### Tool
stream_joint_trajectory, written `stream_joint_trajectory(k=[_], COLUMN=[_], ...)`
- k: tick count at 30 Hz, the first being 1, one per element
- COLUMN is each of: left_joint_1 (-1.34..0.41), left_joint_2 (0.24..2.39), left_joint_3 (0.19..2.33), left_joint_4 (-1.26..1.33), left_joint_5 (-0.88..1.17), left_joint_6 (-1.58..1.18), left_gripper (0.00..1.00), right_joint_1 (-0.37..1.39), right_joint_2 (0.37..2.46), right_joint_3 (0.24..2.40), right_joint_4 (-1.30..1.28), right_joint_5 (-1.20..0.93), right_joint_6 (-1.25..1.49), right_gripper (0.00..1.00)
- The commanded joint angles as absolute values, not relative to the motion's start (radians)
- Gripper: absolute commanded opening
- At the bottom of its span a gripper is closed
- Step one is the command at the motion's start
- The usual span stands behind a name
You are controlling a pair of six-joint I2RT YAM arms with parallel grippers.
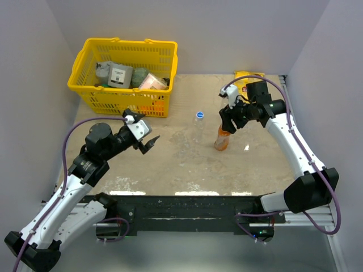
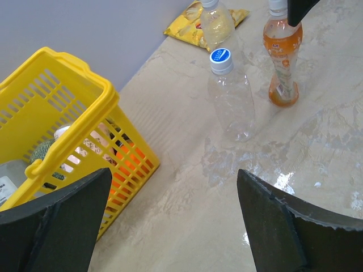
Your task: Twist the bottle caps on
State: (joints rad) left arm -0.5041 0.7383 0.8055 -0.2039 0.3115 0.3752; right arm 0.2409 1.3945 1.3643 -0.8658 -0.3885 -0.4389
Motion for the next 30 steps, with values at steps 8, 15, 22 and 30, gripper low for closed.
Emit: stream_joint_trajectory(k=[8, 15, 22, 30], left_joint_1=[-0.494, -0.491, -0.488, -0.48], left_joint_2=[0.73, 0.733, 0.735, 0.75], left_joint_3=[0.805, 0.81, 0.811, 0.856], left_joint_4=[-0.172, -0.173, -0.178, -0.167], left_joint_5=[0.336, 0.342, 0.348, 0.31], left_joint_6=[0.362, 0.362, 0.364, 0.331], left_gripper=[0.97, 0.97, 0.97, 1.0], right_joint_1=[0.239, 0.238, 0.238, 0.239], right_joint_2=[1.382, 1.384, 1.364, 1.324], right_joint_3=[1.358, 1.364, 1.461, 1.735], right_joint_4=[-0.827, -0.821, -0.857, -0.962], right_joint_5=[-0.397, -0.397, -0.429, -0.436], right_joint_6=[-0.423, -0.417, -0.385, -0.269], right_gripper=[0.71, 0.88, 0.99, 0.99])
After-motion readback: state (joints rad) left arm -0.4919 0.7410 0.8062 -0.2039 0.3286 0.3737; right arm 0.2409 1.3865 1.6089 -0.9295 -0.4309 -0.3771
